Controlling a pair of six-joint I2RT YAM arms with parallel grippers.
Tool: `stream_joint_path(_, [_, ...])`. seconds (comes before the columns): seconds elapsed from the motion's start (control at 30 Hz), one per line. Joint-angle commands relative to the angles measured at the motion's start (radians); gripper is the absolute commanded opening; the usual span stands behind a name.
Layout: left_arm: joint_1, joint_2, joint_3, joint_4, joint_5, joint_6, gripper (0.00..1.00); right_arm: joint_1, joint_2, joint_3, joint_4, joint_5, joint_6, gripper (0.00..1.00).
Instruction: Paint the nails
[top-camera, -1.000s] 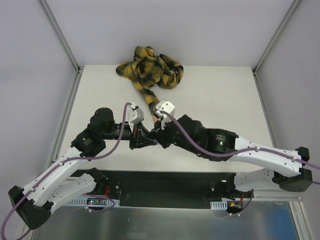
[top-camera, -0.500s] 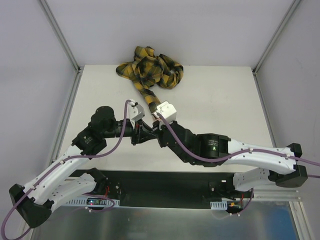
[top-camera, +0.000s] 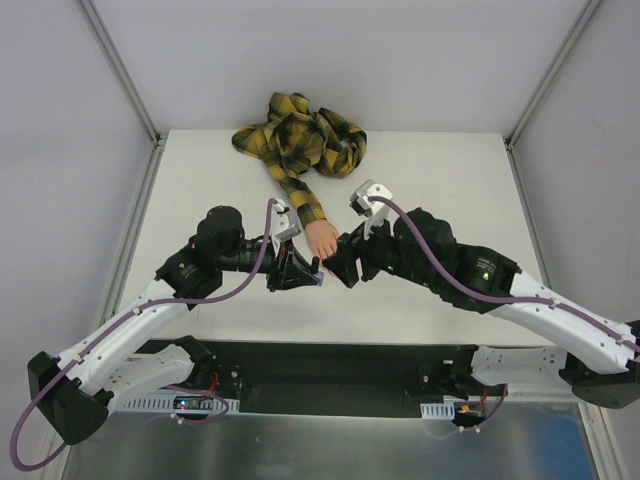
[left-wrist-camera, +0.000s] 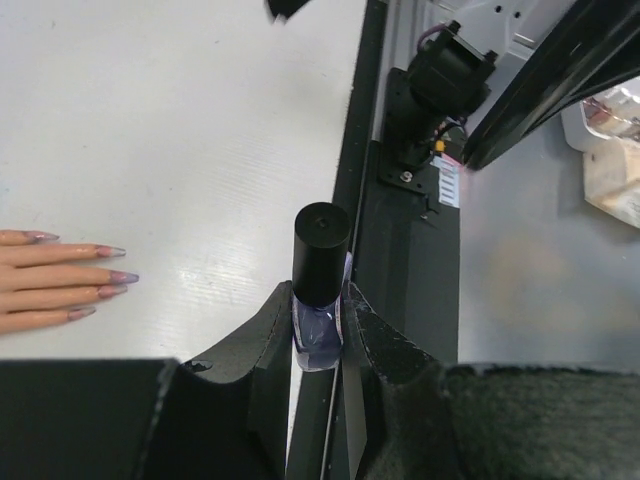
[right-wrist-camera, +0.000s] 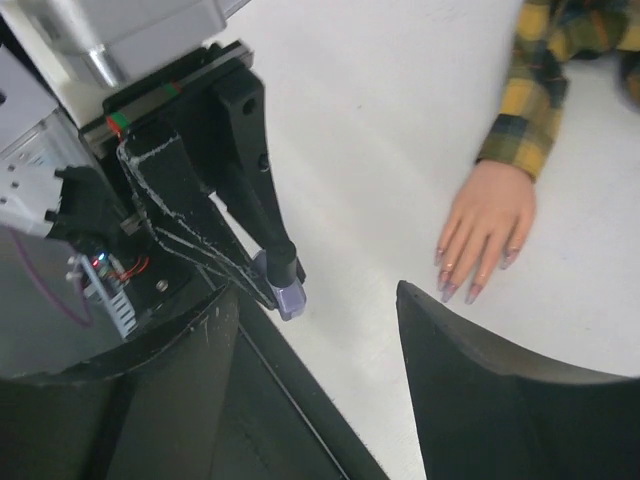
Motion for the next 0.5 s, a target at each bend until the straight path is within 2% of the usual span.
stream_joint_path(0.0, [-0.012, 0.008, 0.044, 0.024, 0.148, 0.009, 0.0, -0.048, 0.007, -0.057, 0.098, -0.303, -0.033, 0.67])
stream_joint_path(0.2, [-0.021, 0.012, 0.044, 0.024, 0.177, 0.01, 0.0, -0.08, 0.043, -0.083, 0.159, -0.399, -0.024, 0.64])
stream_joint_path(0.33, [-0.026, 0.012, 0.047, 0.024, 0.208, 0.01, 0.0, -0.083, 0.07, -0.086, 0.169, -0.433, -0.022, 0.46])
stream_joint_path(0.47, [-0.026, 0.002, 0.046, 0.026, 0.211, 0.015, 0.0, -0.082, 0.075, -0.099, 0.175, -0.441, -0.031, 0.37])
